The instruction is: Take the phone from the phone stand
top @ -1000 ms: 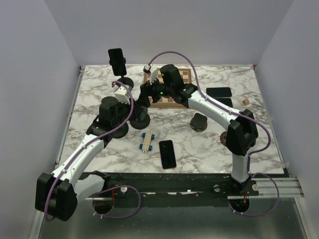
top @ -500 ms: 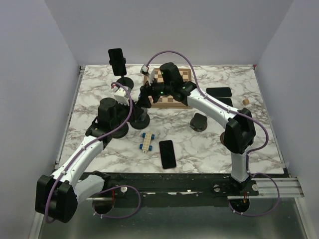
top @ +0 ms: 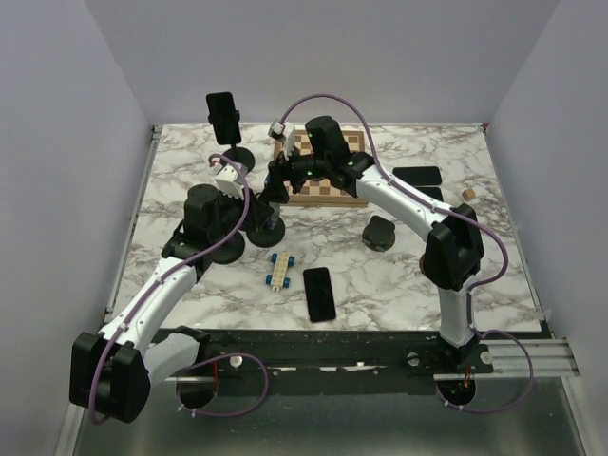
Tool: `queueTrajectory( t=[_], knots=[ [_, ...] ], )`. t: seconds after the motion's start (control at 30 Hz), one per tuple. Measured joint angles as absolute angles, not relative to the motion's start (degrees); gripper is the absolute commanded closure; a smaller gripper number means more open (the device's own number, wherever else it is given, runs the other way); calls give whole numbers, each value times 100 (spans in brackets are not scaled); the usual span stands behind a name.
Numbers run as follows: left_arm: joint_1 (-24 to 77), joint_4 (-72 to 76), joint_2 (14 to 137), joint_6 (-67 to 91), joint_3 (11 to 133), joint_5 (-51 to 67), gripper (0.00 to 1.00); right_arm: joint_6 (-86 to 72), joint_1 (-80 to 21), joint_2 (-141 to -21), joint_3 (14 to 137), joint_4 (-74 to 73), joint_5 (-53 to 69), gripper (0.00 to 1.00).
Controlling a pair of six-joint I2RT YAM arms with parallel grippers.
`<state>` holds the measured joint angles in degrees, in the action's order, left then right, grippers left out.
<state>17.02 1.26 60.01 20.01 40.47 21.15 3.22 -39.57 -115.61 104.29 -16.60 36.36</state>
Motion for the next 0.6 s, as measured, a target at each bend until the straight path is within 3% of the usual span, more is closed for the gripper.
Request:
queueTrajectory(
  t=[0.37,0.6],
  knots=[
    [2217,104,5310,2213,3662,674,100,-692,-4182,-11358,9996,-1074,2689,99],
    [2235,174,5100,2528,3474,447,100,-589,-4257,-11351,9988,-1048,2545,99]
  ],
)
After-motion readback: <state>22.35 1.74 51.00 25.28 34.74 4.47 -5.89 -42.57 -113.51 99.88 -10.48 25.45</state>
